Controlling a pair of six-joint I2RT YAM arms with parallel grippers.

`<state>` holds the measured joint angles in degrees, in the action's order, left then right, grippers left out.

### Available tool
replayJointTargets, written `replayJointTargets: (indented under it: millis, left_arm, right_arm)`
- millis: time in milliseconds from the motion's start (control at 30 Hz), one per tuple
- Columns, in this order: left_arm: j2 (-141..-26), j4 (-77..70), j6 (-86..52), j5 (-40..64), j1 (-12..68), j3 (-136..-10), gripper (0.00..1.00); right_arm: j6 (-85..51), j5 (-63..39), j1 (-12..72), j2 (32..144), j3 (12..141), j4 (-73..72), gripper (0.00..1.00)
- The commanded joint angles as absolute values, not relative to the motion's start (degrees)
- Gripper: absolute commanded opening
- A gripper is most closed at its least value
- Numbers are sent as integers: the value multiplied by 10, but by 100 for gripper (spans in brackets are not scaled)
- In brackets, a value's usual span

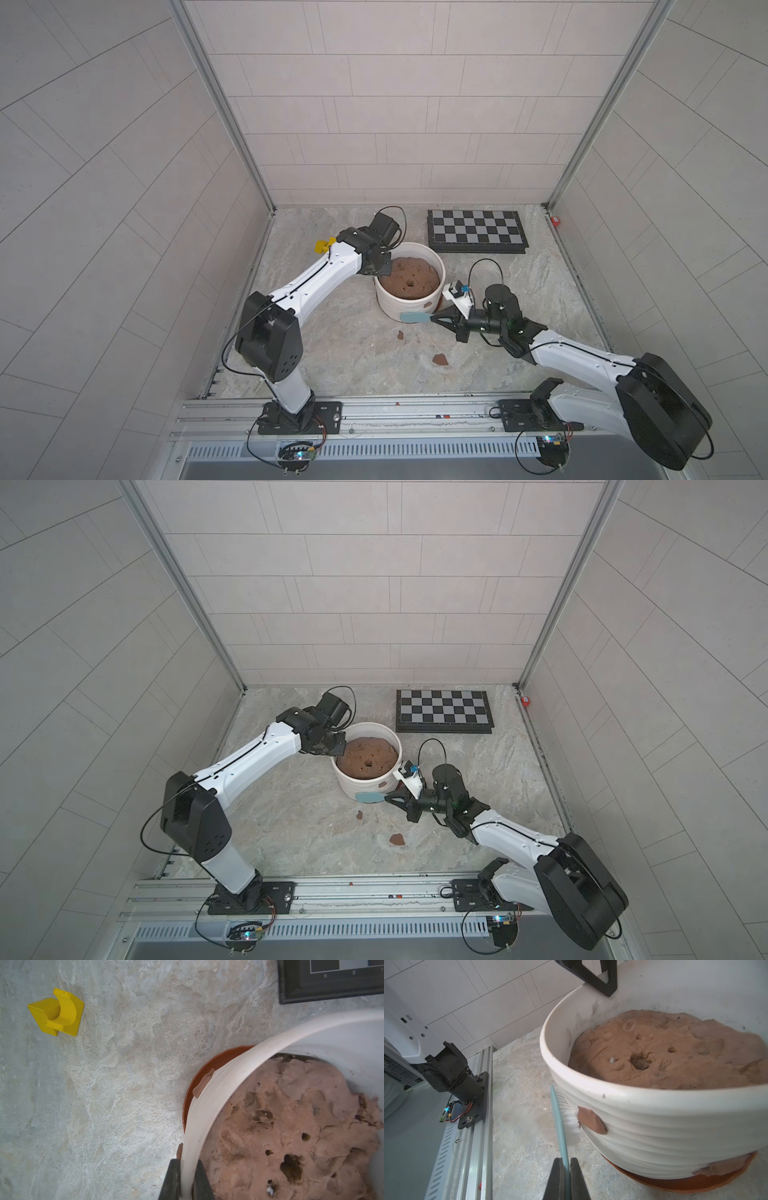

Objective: Scrub the dried mud off the ceramic pot
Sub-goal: Rotate the pot at the center of the board.

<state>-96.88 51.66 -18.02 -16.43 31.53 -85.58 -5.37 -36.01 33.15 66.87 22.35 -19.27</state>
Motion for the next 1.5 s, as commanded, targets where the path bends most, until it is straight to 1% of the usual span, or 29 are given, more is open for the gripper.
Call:
replayJointTargets:
  millis: [0,267,567,867,967,1133,1467]
  left_arm:
    - [-992,546,-143,-146,317,-858,0]
    - [-1000,547,-123,-145,317,-866,0]
    - [-1015,552,-102,-139,315,-886,0]
    - [-1022,557,-69,-123,305,-903,0]
    - [-1024,561,-54,-114,301,-910,0]
    - [-1030,563,-27,-93,293,-919,0]
    - [-1037,569,6,-72,283,-934,0]
  right_arm:
    - [-62,-276,331,686,217,-215,0]
    - [-74,-267,339,698,193,-213,0]
    - [-74,-292,356,703,180,-205,0]
    - [-81,-312,398,648,159,-197,0]
    - [-78,-327,399,626,151,-191,0]
    - [-83,-380,400,604,149,-193,0]
    - [-108,-380,396,570,153,-235,0]
